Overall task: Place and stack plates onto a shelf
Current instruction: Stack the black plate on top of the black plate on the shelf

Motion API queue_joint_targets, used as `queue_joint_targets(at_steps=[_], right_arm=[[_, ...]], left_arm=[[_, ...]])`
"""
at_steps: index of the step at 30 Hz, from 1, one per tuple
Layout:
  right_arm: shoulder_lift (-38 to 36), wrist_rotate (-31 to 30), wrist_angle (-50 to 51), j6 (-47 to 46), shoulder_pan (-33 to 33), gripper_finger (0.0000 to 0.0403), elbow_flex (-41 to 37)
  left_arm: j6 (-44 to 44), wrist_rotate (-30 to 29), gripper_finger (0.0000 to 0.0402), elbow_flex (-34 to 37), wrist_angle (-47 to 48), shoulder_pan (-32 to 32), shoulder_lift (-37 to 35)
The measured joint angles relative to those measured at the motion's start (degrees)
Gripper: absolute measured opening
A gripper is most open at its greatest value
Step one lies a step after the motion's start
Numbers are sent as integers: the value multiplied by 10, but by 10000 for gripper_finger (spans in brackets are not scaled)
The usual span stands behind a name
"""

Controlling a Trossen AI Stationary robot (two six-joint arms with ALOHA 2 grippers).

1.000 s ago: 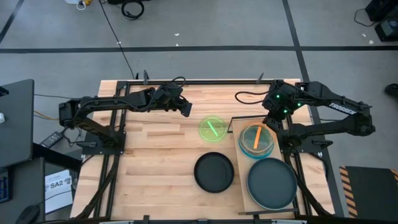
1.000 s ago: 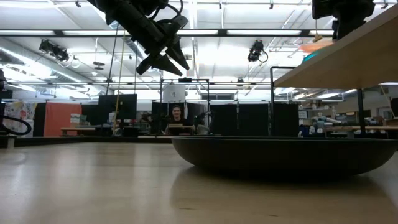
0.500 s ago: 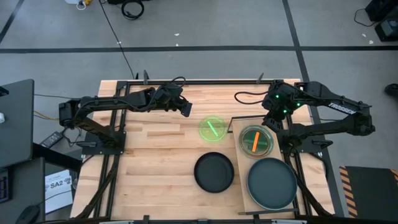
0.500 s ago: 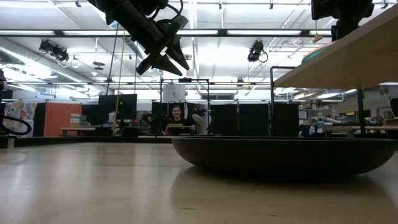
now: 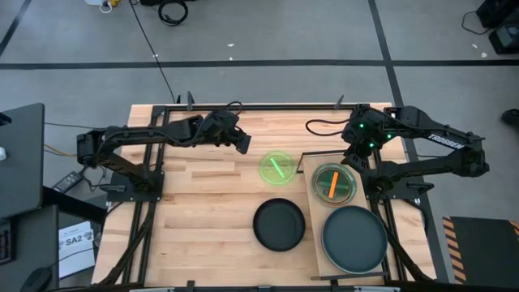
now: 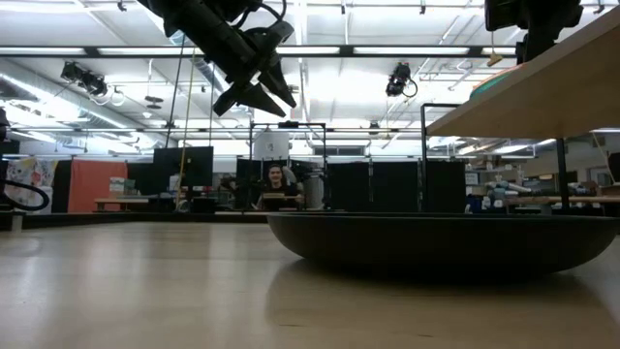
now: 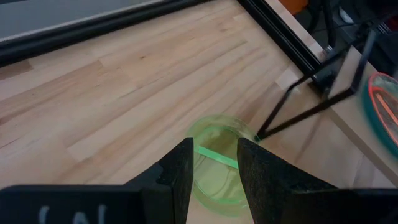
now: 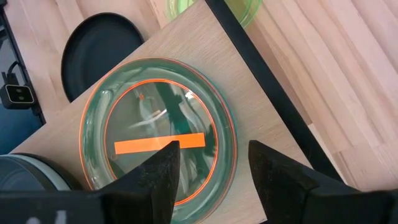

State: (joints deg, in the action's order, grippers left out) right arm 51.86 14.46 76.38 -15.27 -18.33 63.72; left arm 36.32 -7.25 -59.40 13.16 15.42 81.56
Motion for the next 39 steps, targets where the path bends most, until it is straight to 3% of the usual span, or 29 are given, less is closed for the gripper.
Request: queue_joint_targets(at_steps=[16, 30, 39], right_arm=[[0, 0, 0, 0, 0, 195, 0], [0, 0, 0, 0, 0, 195, 0], [0, 0, 0, 0, 0, 195, 0]], left_arm=[[45, 0, 131, 0, -1, -106, 10], [195, 0, 130, 0, -1, -245, 108], [262, 0, 130, 0, -8, -292, 173]])
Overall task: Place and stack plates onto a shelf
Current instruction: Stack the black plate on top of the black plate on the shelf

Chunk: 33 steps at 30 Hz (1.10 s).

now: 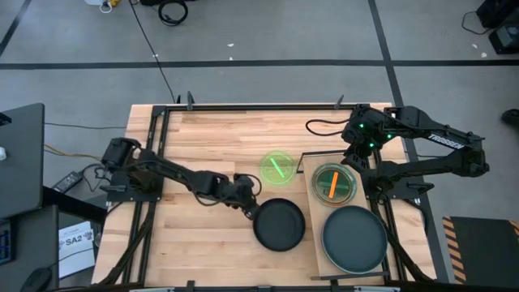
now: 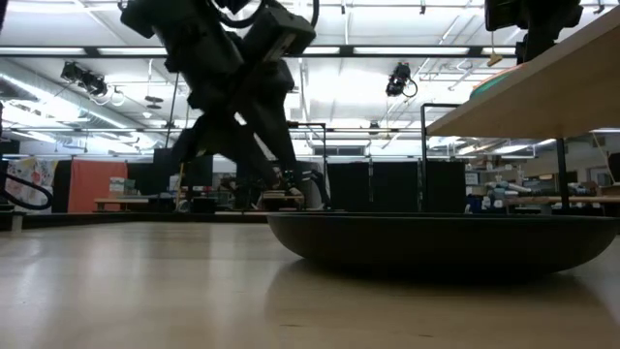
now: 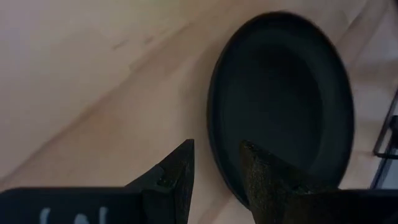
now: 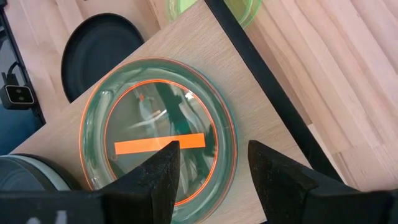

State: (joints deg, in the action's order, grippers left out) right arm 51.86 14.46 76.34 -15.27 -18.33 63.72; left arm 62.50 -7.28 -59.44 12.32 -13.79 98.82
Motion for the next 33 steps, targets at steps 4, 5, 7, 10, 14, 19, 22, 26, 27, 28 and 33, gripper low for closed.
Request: queue_joint_targets(at_steps=[4, 5, 7, 10, 14, 19, 22, 26, 27, 28, 33], right_arm=[[0, 0, 0, 0, 0, 195, 0], [0, 0, 0, 0, 0, 195, 0], [0, 0, 0, 0, 0, 195, 0], [0, 0, 0, 0, 0, 195, 0], [0, 0, -1, 0, 0, 195, 0], [0, 0, -5, 0, 0, 195, 0], [0, 0, -5, 0, 0, 195, 0], [0, 0, -5, 0, 0, 195, 0], [0, 0, -5, 0, 0, 195, 0], [0, 0, -5, 0, 0, 195, 0], [0, 0, -7, 0, 0, 195, 0]], left_arm=[[5, -2, 130, 0, -23, -11, 22], [11, -2, 130, 0, -35, -13, 27], [22, -4, 130, 0, -47, -18, 36], [30, -5, 130, 1, -50, -22, 45], [31, -14, 130, 1, -58, -22, 60], [31, -15, 130, 0, -90, -23, 86], [31, -15, 130, 1, -102, -26, 102], [30, -16, 129, 0, -109, -26, 113], [30, -16, 127, 0, -109, -26, 114], [30, -16, 123, 0, -109, -26, 114], [30, -16, 82, 0, -111, -25, 114]])
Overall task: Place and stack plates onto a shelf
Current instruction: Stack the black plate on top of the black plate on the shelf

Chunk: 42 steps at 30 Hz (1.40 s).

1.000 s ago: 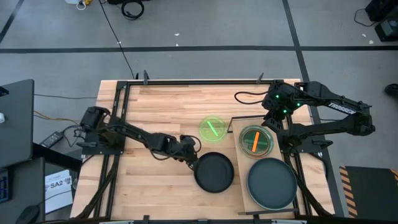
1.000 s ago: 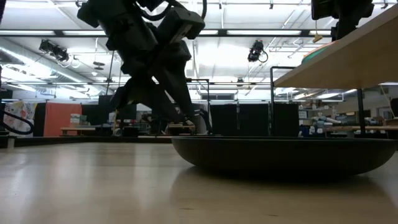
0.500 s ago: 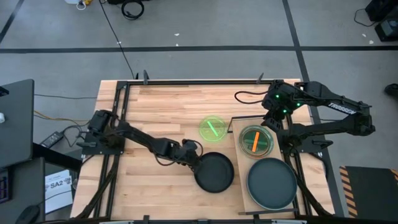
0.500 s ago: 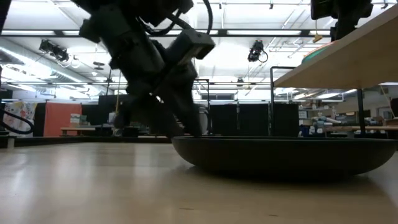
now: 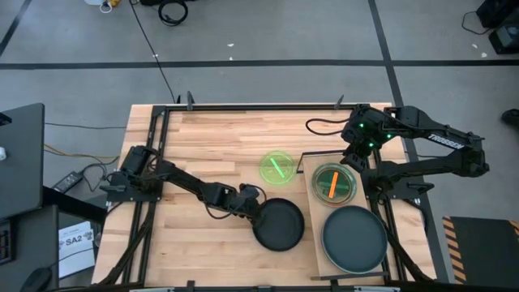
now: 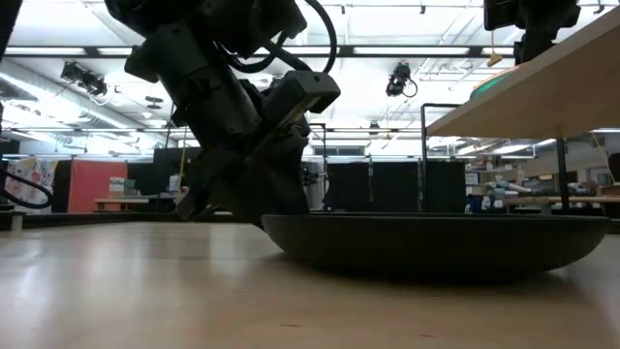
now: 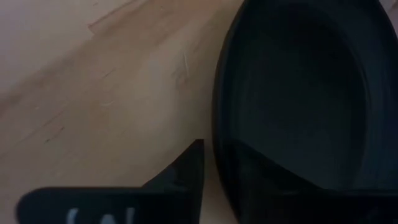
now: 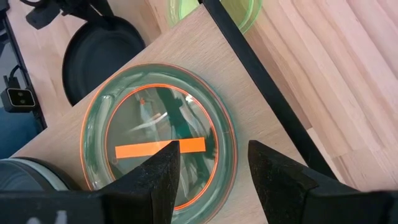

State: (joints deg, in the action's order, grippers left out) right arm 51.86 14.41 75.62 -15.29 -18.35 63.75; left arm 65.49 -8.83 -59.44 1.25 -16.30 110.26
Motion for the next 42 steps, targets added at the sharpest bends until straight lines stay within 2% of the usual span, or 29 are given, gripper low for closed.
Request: queue_joint_targets(at_steps=[8, 16, 24, 30, 34, 42], right_arm=[[0, 0, -1, 0, 0, 195, 0], [0, 0, -17, 0, 0, 195, 0], [0, 0, -96, -2, 0, 195, 0], [13, -4, -181, -6, 0, 195, 0], [33, -24, -243, -51, 0, 195, 0], [93, -32, -333, -86, 0, 195, 0]], left_arm=[[-2, 3, 19, 0, -4, 1, -2], [-25, 0, 19, 1, 42, 2, -36], [-70, 0, 18, 2, 137, 16, -128], [-124, -4, 17, 1, 152, 58, -191], [-162, -6, 17, 1, 150, 100, -218], [-221, -6, 18, 1, 143, 176, -242]])
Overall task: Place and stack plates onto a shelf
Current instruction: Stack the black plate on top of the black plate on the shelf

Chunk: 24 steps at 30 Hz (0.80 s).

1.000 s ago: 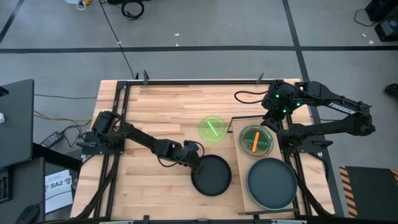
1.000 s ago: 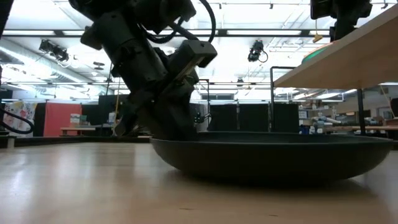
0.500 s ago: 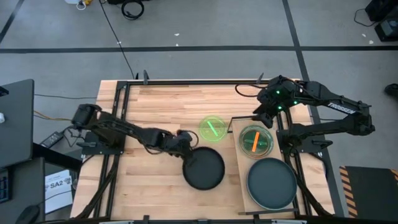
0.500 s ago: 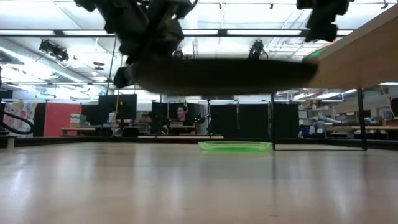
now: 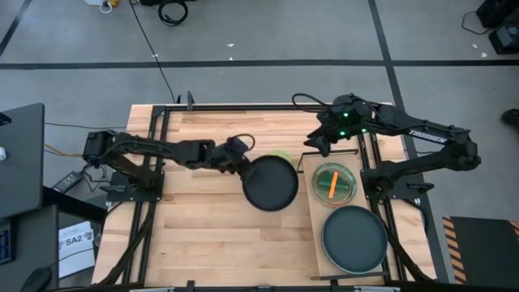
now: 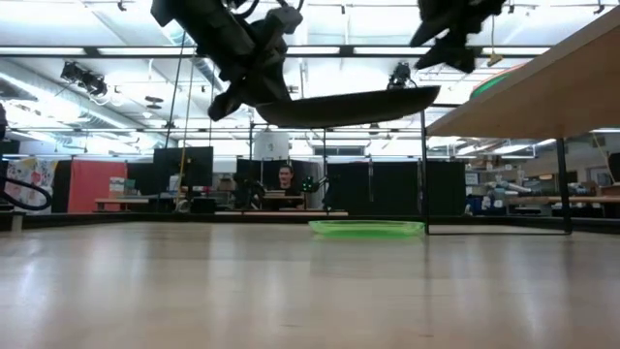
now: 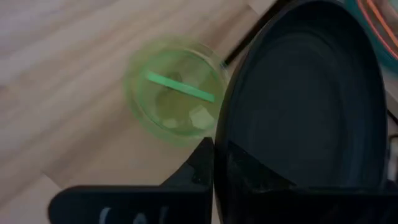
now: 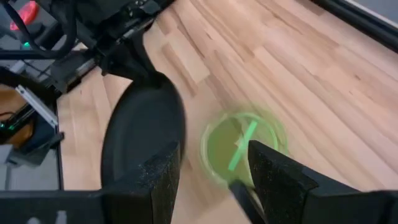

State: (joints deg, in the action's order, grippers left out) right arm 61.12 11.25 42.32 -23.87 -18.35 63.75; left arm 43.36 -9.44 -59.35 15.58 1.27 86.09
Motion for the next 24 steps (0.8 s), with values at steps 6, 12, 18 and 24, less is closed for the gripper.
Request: queue_joint_targets(at_steps=[6, 12, 18, 24], right_arm=[[56, 2, -47, 0, 0, 195, 0], [110, 2, -86, 0, -2, 195, 0], [153, 2, -108, 0, -6, 195, 0], [183, 4, -109, 0, -7, 190, 0]], left_arm=[[-13, 2, 19, 0, -4, 44, -3], [-27, 21, 19, 0, -17, 75, -3], [-27, 33, 19, 0, -19, 92, -3], [-27, 33, 20, 0, -20, 96, -3]])
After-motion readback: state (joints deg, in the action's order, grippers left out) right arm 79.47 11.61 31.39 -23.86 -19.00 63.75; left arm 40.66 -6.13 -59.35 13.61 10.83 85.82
